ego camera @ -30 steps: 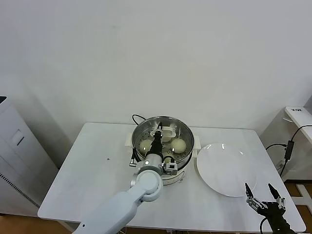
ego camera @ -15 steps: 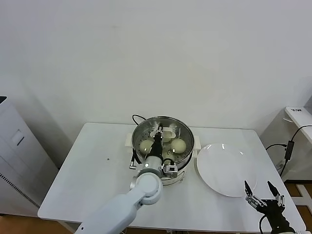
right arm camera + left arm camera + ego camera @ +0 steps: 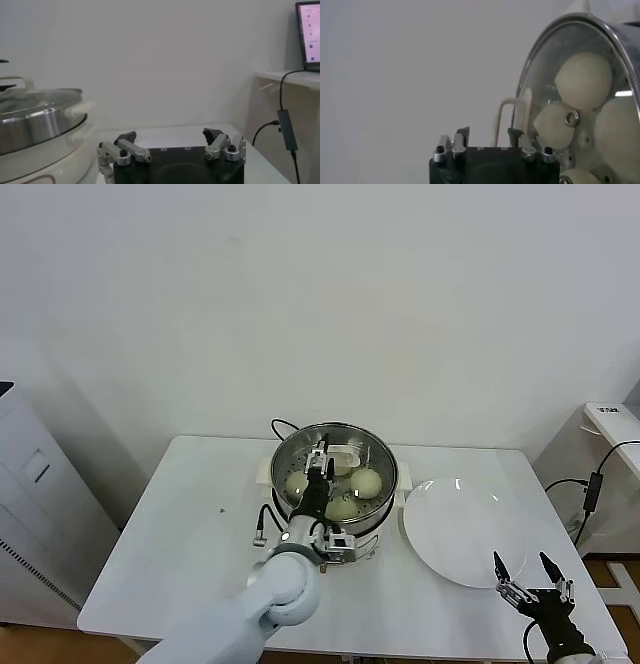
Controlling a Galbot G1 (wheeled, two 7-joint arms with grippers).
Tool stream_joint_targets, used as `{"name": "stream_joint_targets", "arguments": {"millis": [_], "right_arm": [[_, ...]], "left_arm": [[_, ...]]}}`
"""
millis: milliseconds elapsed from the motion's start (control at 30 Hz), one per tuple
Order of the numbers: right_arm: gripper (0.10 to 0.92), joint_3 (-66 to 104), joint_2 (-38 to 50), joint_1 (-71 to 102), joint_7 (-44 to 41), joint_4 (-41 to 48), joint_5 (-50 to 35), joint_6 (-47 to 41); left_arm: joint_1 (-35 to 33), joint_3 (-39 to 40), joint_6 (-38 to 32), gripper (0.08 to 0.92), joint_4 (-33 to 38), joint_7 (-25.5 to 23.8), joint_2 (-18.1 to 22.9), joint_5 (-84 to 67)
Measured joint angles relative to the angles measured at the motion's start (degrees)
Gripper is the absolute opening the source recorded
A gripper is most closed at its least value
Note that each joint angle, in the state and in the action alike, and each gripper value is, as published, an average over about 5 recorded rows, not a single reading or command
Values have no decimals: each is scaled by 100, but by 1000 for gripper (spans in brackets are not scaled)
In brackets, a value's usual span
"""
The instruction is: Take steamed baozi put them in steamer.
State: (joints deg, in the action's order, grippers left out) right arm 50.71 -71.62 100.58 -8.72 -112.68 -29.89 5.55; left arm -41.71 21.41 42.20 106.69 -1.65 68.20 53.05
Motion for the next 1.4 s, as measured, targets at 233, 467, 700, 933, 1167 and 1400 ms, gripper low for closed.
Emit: {"name": "stream_joint_targets", "arguments": {"millis": [233, 467, 700, 933, 1167, 1400], "right_arm": [[823, -185, 177, -252, 122, -76, -214, -101], [823, -487, 485, -701, 337, -62, -322, -262], [823, -876, 650, -1200, 581, 56, -326, -368], [823, -1092, 704, -1487, 667, 202, -328, -399], [823, -1147, 658, -1550, 603, 291, -314, -350], [823, -1154, 566, -1461, 405, 327, -220, -238]], "left_arm": [[-384, -532, 0, 821, 640, 402, -355, -861], [-1003, -1707, -153, 823, 1037, 784, -586, -1893], [-1964, -3205, -1554, 823, 1161, 772, -291, -3017], [-2948, -4380, -3376, 823, 1096, 388, 269, -3874], [-3576, -5024, -4309, 823, 1050, 45, 818, -4385], [-3968, -5435, -4770, 823, 977, -185, 1184, -4637]]}}
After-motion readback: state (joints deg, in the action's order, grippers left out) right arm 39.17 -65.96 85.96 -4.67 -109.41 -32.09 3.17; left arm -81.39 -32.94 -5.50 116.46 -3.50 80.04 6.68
